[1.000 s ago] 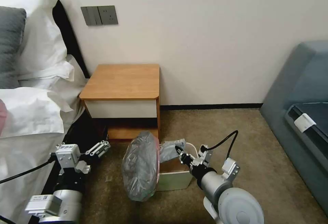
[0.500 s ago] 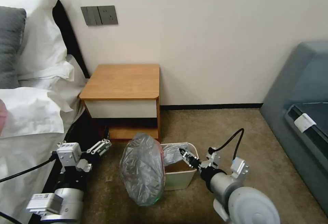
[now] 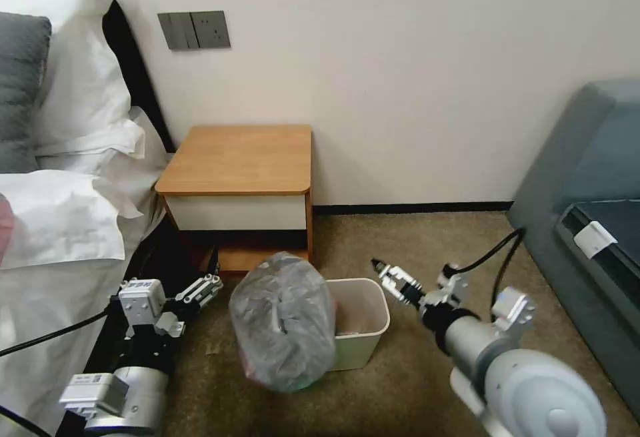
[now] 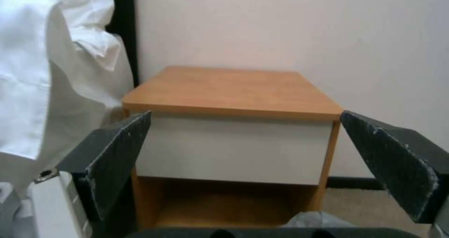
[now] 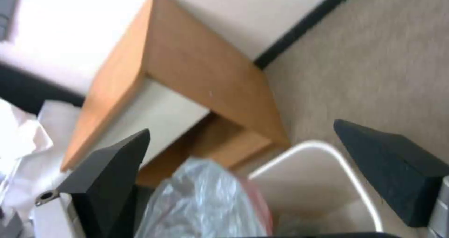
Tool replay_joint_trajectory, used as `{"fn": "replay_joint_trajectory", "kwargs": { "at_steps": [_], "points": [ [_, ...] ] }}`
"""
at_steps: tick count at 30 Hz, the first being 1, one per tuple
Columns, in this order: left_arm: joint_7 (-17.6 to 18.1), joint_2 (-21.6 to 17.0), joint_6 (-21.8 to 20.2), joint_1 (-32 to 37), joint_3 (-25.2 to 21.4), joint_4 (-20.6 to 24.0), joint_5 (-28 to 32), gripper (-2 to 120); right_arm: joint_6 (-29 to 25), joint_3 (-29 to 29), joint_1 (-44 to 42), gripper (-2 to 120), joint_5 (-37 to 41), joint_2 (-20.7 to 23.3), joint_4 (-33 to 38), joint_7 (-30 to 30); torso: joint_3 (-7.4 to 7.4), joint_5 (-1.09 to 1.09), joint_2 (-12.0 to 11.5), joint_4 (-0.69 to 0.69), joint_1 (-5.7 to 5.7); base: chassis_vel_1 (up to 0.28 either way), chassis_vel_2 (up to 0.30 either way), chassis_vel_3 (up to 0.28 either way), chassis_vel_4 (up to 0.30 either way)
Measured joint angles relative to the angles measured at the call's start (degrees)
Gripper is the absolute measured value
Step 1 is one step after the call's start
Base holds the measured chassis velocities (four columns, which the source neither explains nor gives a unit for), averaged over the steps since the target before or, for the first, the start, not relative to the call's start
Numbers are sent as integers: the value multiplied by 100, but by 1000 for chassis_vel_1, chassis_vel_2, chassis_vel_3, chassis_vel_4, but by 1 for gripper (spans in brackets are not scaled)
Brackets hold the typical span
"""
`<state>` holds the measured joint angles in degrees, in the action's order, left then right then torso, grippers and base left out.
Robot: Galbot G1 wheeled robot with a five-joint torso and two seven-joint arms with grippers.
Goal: Pick up the garbage bag from the table and place it over the trash can.
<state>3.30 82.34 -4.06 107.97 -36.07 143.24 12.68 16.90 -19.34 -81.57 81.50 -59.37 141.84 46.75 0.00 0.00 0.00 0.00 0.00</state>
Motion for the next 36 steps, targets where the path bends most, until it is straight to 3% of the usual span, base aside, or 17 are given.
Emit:
{"fn": "replay_joint_trajectory", "kwargs": {
  "at_steps": [2, 7, 12, 14, 18, 25, 36],
  "points": [
    [5, -10, -18, 0, 55, -7, 0, 100, -2, -34, 2, 100, -51, -5, 4, -19, 0, 0, 0, 0, 0, 0, 0, 0, 0],
    [202, -95, -159, 19, 691, -291, -32, 100, -21, -73, -42, 100, -358, -66, -4, -135, 0, 0, 0, 0, 0, 0, 0, 0, 0],
    [607, -166, -445, -82, 1184, -707, -147, 91, -56, -46, -83, 100, -520, -101, -25, -187, 0, -1, 0, 0, 0, 0, 0, 0, 0],
    [674, -174, -502, -113, 1208, -746, -130, 89, -62, -44, -93, 100, -530, -105, -25, -187, 0, 0, 0, 0, 0, 0, 0, 0, 0],
    [990, -206, -872, -333, 1312, -1049, 54, 73, -94, -24, -183, 100, -614, -153, -25, -199, 0, 0, 0, 0, 0, 0, 0, 0, 0],
    [1048, -234, -953, -499, 1446, -1346, 136, 51, -101, 11, -291, 100, -778, -235, -74, -272, 0, 0, 0, 0, 0, 0, 0, 0, 0],
    [1112, -293, -1102, -720, 1508, -1634, 267, 53, -107, 79, -331, 100, -987, -352, -175, -357, 0, 0, 0, 0, 0, 0, 0, 0, 0]
  ]
}}
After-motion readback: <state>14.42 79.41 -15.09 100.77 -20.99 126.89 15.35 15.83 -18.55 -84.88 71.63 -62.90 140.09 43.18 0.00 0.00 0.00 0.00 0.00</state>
